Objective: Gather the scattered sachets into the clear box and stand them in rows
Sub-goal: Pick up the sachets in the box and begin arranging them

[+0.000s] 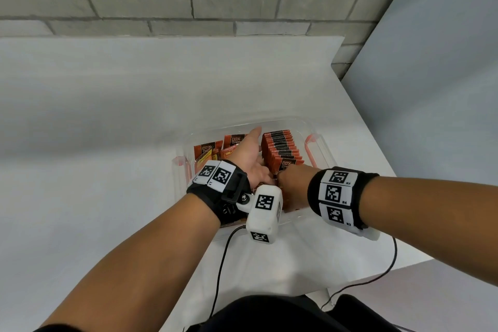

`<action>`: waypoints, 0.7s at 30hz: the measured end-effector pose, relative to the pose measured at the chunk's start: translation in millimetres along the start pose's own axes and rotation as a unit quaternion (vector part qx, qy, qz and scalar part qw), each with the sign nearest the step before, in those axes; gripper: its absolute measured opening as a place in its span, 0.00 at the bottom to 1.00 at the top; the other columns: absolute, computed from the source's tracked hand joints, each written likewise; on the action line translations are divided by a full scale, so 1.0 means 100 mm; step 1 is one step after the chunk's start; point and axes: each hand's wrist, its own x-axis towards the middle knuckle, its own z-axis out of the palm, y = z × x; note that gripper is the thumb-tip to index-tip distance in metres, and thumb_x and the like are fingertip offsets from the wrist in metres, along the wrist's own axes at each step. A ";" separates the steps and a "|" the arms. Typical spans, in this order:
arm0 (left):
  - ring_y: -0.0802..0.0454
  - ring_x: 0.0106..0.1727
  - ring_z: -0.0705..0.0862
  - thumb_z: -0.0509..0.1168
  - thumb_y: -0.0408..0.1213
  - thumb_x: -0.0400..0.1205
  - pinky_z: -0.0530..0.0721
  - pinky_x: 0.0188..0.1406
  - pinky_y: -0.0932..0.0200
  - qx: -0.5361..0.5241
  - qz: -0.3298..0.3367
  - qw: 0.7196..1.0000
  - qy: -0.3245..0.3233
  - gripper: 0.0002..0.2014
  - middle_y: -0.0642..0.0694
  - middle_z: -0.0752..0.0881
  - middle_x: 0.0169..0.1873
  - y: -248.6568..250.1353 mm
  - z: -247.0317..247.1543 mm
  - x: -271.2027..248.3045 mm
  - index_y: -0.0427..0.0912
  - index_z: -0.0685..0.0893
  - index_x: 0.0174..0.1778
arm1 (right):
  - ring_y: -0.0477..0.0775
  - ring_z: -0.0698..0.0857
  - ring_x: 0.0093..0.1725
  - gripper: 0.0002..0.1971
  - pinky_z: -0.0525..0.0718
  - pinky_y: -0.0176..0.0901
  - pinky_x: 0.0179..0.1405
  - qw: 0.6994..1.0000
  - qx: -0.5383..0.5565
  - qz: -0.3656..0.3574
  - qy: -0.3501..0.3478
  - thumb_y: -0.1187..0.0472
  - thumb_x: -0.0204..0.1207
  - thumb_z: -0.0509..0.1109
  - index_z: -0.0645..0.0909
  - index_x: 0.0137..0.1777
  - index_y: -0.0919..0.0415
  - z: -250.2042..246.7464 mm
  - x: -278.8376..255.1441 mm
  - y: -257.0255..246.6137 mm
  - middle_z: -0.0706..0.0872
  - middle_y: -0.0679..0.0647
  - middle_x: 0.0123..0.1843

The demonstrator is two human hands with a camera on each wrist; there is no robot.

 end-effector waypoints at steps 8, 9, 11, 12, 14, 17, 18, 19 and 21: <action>0.27 0.81 0.58 0.53 0.59 0.86 0.52 0.76 0.25 0.021 0.005 1.000 -0.010 0.36 0.30 0.59 0.81 -0.02 -0.01 0.01 0.41 0.53 0.84 | 0.52 0.79 0.45 0.17 0.78 0.40 0.46 0.998 -0.055 -0.008 0.000 0.50 0.80 0.66 0.79 0.63 0.60 -0.01 -0.05 0.00 0.81 0.54 0.47; 0.27 0.81 0.58 0.53 0.58 0.86 0.52 0.76 0.25 0.020 0.006 1.000 -0.009 0.36 0.30 0.59 0.81 -0.02 -0.02 0.01 0.41 0.53 0.84 | 0.52 0.78 0.43 0.16 0.79 0.40 0.45 0.999 -0.044 -0.007 0.007 0.51 0.80 0.65 0.80 0.62 0.59 -0.01 -0.05 0.01 0.79 0.52 0.44; 0.27 0.80 0.59 0.53 0.58 0.86 0.52 0.76 0.25 0.022 0.006 1.000 -0.007 0.36 0.29 0.60 0.81 -0.02 -0.02 -0.01 0.40 0.54 0.84 | 0.52 0.79 0.43 0.15 0.80 0.39 0.44 1.000 -0.015 -0.008 0.021 0.53 0.80 0.64 0.81 0.61 0.60 -0.02 -0.07 0.04 0.79 0.51 0.42; 0.27 0.80 0.60 0.52 0.58 0.86 0.52 0.77 0.25 0.025 0.006 1.000 -0.007 0.35 0.29 0.60 0.81 -0.02 -0.02 -0.02 0.39 0.54 0.84 | 0.52 0.79 0.43 0.14 0.80 0.39 0.44 1.000 -0.008 -0.009 0.026 0.54 0.80 0.64 0.81 0.60 0.61 -0.03 -0.09 0.05 0.78 0.51 0.43; 0.27 0.80 0.60 0.52 0.57 0.87 0.52 0.77 0.26 0.027 0.008 1.000 -0.006 0.35 0.29 0.60 0.81 -0.03 -0.02 -0.04 0.39 0.55 0.84 | 0.52 0.77 0.43 0.13 0.77 0.39 0.43 0.999 -0.013 -0.012 0.030 0.56 0.82 0.62 0.80 0.60 0.63 -0.06 -0.15 0.08 0.77 0.53 0.44; 0.28 0.81 0.60 0.52 0.57 0.87 0.52 0.77 0.25 0.029 0.010 1.000 -0.005 0.35 0.30 0.60 0.81 -0.03 -0.02 -0.05 0.39 0.55 0.84 | 0.53 0.77 0.44 0.14 0.75 0.39 0.43 0.998 -0.027 -0.018 0.048 0.60 0.82 0.61 0.77 0.64 0.63 -0.13 -0.19 0.11 0.81 0.55 0.52; 0.28 0.81 0.60 0.52 0.57 0.87 0.52 0.77 0.26 0.029 0.011 1.000 -0.006 0.35 0.30 0.60 0.81 -0.03 -0.02 -0.06 0.39 0.55 0.84 | 0.54 0.80 0.47 0.15 0.75 0.40 0.43 0.998 -0.036 -0.020 0.057 0.61 0.82 0.61 0.76 0.66 0.62 -0.15 -0.20 0.11 0.83 0.55 0.55; 0.28 0.81 0.59 0.52 0.57 0.87 0.52 0.77 0.26 0.028 0.010 1.000 -0.008 0.35 0.30 0.60 0.81 -0.03 -0.01 -0.07 0.39 0.56 0.84 | 0.55 0.82 0.50 0.17 0.75 0.41 0.43 0.996 -0.046 -0.022 0.067 0.62 0.82 0.62 0.74 0.69 0.61 -0.17 -0.21 0.12 0.83 0.56 0.58; 0.28 0.81 0.57 0.52 0.57 0.87 0.52 0.77 0.27 0.028 0.008 1.000 -0.013 0.35 0.31 0.57 0.82 -0.04 0.00 -0.09 0.39 0.55 0.84 | 0.58 0.84 0.55 0.20 0.74 0.43 0.41 0.994 -0.058 -0.029 0.093 0.64 0.81 0.63 0.69 0.73 0.61 -0.18 -0.22 0.14 0.82 0.57 0.60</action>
